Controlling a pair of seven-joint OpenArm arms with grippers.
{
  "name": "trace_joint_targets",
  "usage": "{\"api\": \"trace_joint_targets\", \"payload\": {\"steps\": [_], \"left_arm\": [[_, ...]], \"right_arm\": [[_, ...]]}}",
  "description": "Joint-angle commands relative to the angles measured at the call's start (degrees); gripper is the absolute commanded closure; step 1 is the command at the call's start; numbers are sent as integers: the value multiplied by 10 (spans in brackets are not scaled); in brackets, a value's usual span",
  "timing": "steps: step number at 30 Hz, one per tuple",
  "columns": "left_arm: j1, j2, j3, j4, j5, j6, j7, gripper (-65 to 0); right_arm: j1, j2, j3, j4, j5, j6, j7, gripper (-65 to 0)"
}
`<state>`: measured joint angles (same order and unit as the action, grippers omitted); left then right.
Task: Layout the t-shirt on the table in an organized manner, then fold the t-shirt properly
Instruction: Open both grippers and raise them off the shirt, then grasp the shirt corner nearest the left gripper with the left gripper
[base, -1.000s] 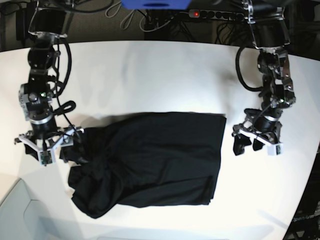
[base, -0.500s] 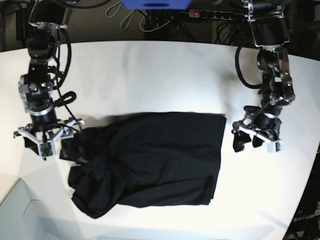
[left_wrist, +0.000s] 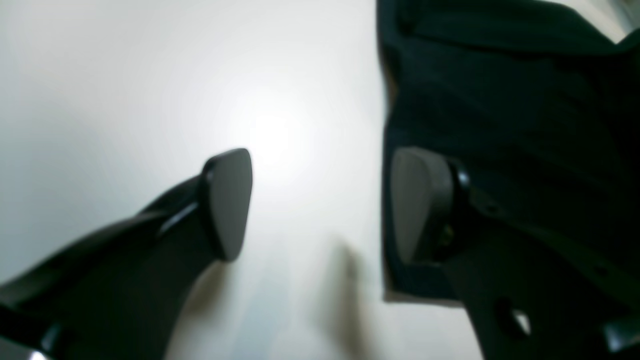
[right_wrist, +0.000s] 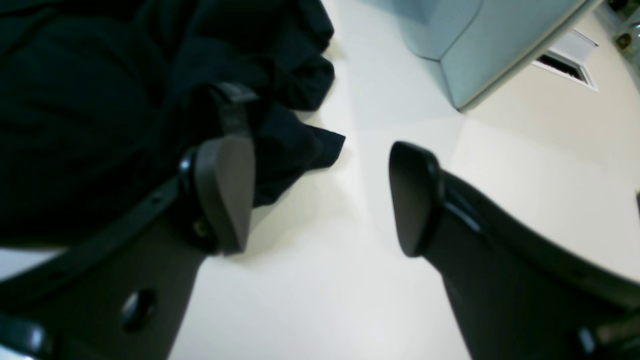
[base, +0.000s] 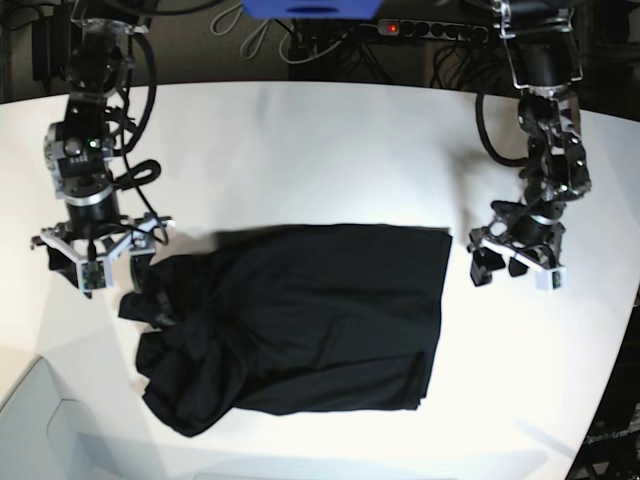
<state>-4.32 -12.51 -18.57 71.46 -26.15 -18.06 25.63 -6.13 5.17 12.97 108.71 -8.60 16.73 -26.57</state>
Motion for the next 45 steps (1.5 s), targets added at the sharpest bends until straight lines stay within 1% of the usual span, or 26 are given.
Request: {"api": "trace_joint_targets", "payload": {"steps": [1,13,25,28,31,35,40,43,45], "left_arm": [[-11,-6,-1,8,-7,-4,-14,-425],[-10,-6,-1,5,-7,-4,-14,-425],[-14,-7,-2,-43,-7,-2,-15,-425],[-14,-7,-15,-43,-7,27,-15,-425],[-14,-7,-20,-43,-7,31,-15,-425],[-8,-2,-19,-8,-10,31,-10,-425],[13,13,40,33,-7,35,-10,-425],[26,17,65,32,-7,36,-11,-424],[30,30,71,32,-7,36,-12,-424]], "right_arm": [[0,4,2,13,3,0,15,-432],[-27,2,3,16,3,0,16,-431],[-40,2,3,16,3,0,16,-431],[-40,2,3,16,3,0,16,-431],[-46,2,3,16,3,0,16,-431],[-46,2,0,16,3,0,18,-431],[-46,2,1,16,3,0,17,-431],[-44,2,1,16,3,0,17,-431],[-44,2,2,16,3,0,17,-431]]}}
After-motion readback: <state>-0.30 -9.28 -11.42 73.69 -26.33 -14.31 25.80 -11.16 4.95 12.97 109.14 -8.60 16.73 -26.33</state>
